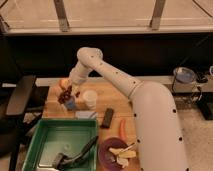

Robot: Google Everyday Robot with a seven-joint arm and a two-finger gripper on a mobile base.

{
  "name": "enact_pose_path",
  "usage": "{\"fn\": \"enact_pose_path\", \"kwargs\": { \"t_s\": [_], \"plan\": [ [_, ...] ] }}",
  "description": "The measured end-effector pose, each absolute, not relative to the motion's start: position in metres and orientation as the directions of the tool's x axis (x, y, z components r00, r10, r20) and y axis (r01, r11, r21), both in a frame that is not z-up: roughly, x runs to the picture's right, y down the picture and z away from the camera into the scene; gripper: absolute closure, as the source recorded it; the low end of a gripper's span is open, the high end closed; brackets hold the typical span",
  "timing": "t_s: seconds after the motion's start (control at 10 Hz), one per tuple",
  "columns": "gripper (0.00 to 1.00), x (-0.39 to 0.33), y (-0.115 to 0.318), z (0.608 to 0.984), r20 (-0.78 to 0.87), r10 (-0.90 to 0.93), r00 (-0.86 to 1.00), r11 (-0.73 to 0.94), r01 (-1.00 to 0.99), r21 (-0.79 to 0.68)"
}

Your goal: Place grapes in plastic cup

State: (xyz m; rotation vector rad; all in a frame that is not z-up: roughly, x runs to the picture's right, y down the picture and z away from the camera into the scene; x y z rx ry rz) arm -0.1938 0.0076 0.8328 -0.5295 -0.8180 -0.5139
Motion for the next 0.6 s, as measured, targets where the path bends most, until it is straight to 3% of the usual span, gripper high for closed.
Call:
{"fn": "enact_pose_path", "kwargs": {
  "t_s": [0.6],
  "plan": [
    [0.33,-0.164,-0.026,0.811,0.740,-0.241,0.628,0.817,0.543,-0.194]
  ]
}}
